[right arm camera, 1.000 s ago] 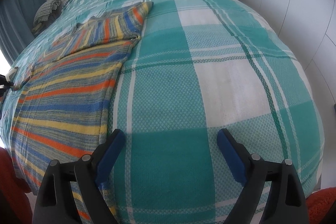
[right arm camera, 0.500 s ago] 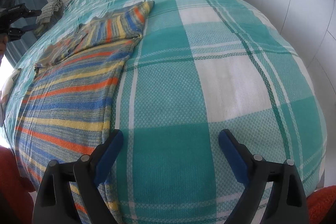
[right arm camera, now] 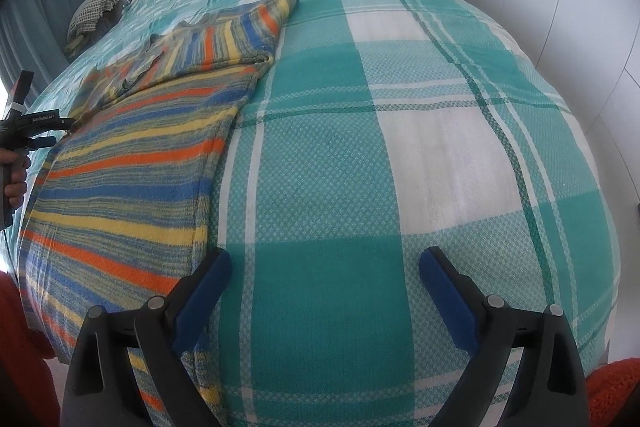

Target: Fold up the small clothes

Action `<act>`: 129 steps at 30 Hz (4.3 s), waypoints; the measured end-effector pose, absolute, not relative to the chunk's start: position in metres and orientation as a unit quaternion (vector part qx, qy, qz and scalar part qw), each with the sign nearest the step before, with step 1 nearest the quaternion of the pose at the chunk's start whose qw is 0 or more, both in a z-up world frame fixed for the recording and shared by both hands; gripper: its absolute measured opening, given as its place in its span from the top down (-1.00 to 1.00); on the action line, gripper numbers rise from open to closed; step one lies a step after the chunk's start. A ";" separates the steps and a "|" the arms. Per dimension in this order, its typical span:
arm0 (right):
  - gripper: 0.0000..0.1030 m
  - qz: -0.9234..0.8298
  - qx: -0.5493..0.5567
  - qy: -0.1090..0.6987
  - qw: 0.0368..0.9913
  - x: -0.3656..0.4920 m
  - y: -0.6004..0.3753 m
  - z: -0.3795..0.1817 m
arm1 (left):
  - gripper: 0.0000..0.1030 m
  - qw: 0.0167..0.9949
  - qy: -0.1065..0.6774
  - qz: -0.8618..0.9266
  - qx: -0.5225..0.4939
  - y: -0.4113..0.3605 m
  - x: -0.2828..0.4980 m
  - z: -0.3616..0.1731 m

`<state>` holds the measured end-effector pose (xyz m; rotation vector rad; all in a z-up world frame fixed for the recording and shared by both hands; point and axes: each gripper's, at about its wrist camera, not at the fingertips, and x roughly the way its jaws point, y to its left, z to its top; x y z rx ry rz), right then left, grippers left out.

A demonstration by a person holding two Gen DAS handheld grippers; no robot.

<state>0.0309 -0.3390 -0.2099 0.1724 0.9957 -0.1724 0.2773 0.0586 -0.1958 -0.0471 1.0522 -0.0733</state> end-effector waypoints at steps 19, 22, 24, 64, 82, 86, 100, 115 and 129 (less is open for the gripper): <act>-0.81 -0.187 0.094 0.418 0.884 0.018 -0.375 -0.183 | -0.83 0.884 0.463 0.004 -0.064 0.118 0.149 -0.197; -0.81 -0.184 0.091 0.411 0.888 0.015 -0.374 -0.180 | -0.83 0.888 0.453 -0.004 -0.084 0.124 0.150 -0.189; -0.81 -0.180 0.088 0.414 0.888 0.015 -0.372 -0.181 | -0.83 0.884 0.455 -0.010 -0.105 0.127 0.155 -0.189; -0.81 -0.171 0.087 0.432 0.881 0.025 -0.367 -0.193 | -0.94 0.897 0.439 -0.011 -0.046 0.111 0.146 -0.175; -0.81 -0.169 0.101 0.446 0.873 0.024 -0.372 -0.203 | -0.94 0.879 0.472 0.013 -0.067 0.128 0.150 -0.199; -0.82 -0.168 0.104 0.447 0.873 0.024 -0.373 -0.204 | -0.94 0.867 0.492 0.015 -0.082 0.131 0.154 -0.211; -0.85 -0.169 0.100 0.448 0.872 0.024 -0.371 -0.205 | -0.98 0.854 0.518 0.017 -0.053 0.123 0.156 -0.225; -0.92 -0.168 0.096 0.449 0.873 0.025 -0.368 -0.207 | -0.99 0.848 0.527 0.017 -0.047 0.121 0.158 -0.231; -0.95 -0.168 0.095 0.449 0.872 0.025 -0.368 -0.208 | -0.99 0.848 0.527 0.016 -0.044 0.120 0.158 -0.232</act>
